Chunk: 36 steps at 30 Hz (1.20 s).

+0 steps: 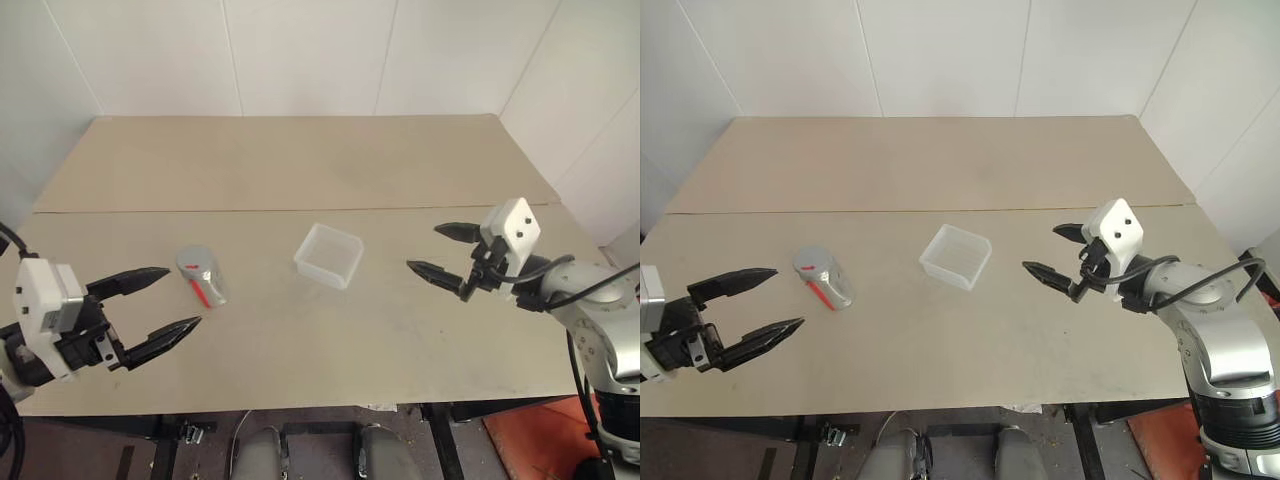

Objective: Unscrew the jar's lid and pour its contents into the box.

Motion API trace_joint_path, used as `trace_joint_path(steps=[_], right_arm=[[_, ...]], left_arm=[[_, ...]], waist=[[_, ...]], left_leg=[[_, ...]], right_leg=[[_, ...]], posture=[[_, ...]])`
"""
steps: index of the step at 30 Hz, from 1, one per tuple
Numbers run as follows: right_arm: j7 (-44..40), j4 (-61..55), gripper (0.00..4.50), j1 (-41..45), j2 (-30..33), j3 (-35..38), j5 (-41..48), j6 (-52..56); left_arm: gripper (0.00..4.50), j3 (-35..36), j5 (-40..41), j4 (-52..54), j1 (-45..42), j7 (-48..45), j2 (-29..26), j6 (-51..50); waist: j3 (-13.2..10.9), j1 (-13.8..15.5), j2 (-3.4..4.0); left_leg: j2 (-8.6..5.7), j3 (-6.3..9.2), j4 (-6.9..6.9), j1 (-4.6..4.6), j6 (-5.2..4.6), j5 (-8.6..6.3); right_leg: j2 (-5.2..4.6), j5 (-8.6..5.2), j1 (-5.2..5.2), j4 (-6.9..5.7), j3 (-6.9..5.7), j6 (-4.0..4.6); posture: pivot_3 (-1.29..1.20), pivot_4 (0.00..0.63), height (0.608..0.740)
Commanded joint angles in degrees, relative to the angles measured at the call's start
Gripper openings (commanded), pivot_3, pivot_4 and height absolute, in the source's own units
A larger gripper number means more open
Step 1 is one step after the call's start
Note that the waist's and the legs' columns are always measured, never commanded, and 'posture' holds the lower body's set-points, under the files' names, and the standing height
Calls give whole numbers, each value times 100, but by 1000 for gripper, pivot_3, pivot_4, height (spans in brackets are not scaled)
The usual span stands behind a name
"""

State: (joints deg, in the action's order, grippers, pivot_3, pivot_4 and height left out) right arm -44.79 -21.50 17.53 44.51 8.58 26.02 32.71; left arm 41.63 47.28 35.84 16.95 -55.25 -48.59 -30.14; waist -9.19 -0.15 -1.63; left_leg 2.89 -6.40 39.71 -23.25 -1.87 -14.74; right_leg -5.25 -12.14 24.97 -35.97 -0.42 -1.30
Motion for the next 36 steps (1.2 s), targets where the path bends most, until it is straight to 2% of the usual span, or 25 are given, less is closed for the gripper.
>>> trace_joint_path(steps=[1,5,8,12,17,20,23,27,32,36], right_arm=[[202,-297,4500,16,36,247,12,17],[173,-347,4500,-67,132,268,20,11],[24,-146,4500,232,155,250,158,-2],[-540,-14,4500,507,169,-17,309,-177],[-1421,83,4500,870,254,-469,369,-391],[-1646,335,4500,1311,138,-754,243,-506],[-1836,589,4500,1638,64,-951,105,-694],[-1885,773,4500,1900,-132,-1096,-11,-889],[-1815,885,4500,2119,-316,-1144,-155,-999],[-1844,846,4500,2162,-325,-1065,-96,-960]], left_arm=[[4432,-91,-66,-138,-218,10,27,235],[4432,-259,-312,-272,-289,91,209,456],[4432,-217,-454,-117,-195,344,461,591],[4432,8,-690,128,282,466,752,790],[4432,-302,-861,786,766,1632,1610,589],[4432,-797,-1349,1048,960,2299,2108,597],[4432,-1255,-1757,1157,804,3017,2557,623],[4432,-2150,-3076,534,621,3388,2823,1492],[4432,-2756,-3591,-284,195,3699,3295,2163],[4432,-2840,-3755,-764,-311,4013,3567,2449]], waist=[[0,2,0],[0,9,0],[0,-16,0],[0,-76,0],[0,-63,-1],[0,-55,-1],[0,-31,-2],[2,-2,1],[2,-3,0],[2,15,0]], left_leg=[[0,0,0,0,0,0],[0,0,1,1,0,0],[0,-1,1,-2,-1,0],[3,3,0,3,-1,0],[2,12,2,1,-6,-3],[0,21,6,7,-6,-3],[-2,20,7,23,-6,-3],[-2,15,6,38,-6,-4],[-1,14,5,35,-10,-6],[1,17,6,32,-10,-6]], right_leg=[[0,0,0,0,0,0],[0,0,-2,0,-1,0],[0,1,-1,3,0,-1],[2,1,-2,2,1,-1],[-2,2,-3,5,4,-2],[-2,6,-12,5,8,-7],[-2,6,-31,7,5,-6],[-2,6,-55,14,-7,-5],[-3,6,-51,17,-6,-5],[-5,7,-52,18,-14,-5]], posture=[[0,150,740],[0,150,740],[0,150,740],[0,150,740],[0,150,740],[0,150,740],[0,150,740],[0,150,740],[0,150,740],[0,150,740]])
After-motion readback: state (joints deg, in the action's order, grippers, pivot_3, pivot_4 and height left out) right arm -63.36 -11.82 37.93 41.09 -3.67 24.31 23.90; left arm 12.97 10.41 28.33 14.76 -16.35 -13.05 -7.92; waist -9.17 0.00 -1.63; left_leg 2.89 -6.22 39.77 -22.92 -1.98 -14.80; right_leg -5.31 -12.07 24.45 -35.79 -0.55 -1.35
